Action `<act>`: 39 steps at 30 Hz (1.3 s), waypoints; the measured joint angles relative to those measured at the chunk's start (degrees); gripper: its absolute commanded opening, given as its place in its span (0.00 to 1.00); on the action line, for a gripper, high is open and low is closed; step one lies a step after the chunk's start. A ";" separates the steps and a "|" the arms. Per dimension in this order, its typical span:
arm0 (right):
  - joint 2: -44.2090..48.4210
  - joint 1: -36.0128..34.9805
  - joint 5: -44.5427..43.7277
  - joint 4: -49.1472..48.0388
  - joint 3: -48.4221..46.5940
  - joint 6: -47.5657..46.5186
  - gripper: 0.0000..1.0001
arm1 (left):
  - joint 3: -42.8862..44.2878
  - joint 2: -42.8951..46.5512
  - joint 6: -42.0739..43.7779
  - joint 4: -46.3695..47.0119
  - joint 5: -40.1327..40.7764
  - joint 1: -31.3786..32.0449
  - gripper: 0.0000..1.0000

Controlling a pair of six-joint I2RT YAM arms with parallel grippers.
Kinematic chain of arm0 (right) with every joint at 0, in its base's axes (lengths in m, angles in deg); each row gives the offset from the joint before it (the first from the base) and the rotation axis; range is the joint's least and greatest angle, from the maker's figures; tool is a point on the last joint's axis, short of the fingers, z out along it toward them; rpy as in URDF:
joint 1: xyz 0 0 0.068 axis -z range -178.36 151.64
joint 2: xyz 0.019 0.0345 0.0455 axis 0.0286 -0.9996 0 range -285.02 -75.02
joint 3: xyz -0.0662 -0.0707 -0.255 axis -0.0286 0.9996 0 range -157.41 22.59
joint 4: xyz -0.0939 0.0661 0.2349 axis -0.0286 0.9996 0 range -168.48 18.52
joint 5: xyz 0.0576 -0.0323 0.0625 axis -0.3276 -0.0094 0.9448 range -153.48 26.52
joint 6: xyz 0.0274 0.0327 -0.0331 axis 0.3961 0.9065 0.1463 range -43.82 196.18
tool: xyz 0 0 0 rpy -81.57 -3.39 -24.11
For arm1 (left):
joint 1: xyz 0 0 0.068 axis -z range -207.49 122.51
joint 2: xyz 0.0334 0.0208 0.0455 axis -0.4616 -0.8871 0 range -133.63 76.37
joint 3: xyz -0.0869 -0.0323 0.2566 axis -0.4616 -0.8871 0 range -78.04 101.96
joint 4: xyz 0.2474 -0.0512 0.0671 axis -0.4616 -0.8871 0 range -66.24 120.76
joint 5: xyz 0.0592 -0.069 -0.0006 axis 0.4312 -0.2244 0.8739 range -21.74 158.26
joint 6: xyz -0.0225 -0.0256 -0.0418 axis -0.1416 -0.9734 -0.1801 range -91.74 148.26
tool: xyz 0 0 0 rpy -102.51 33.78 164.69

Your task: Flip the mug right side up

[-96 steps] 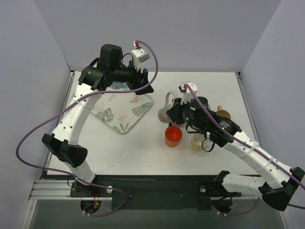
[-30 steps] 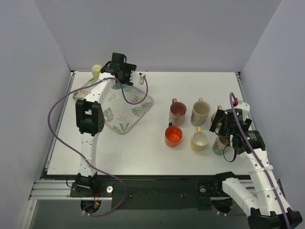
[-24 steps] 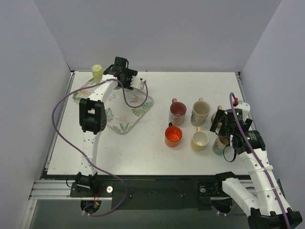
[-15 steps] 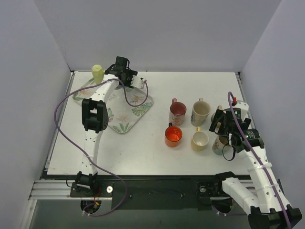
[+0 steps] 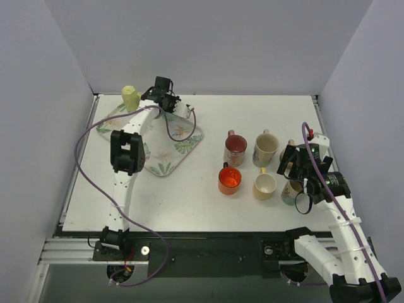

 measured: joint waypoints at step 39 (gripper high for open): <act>-24.50 -31.95 26.93 -35.26 -21.42 2.27 0.93 | -31.82 45.31 -99.51 2.58 -49.00 -7.58 0.00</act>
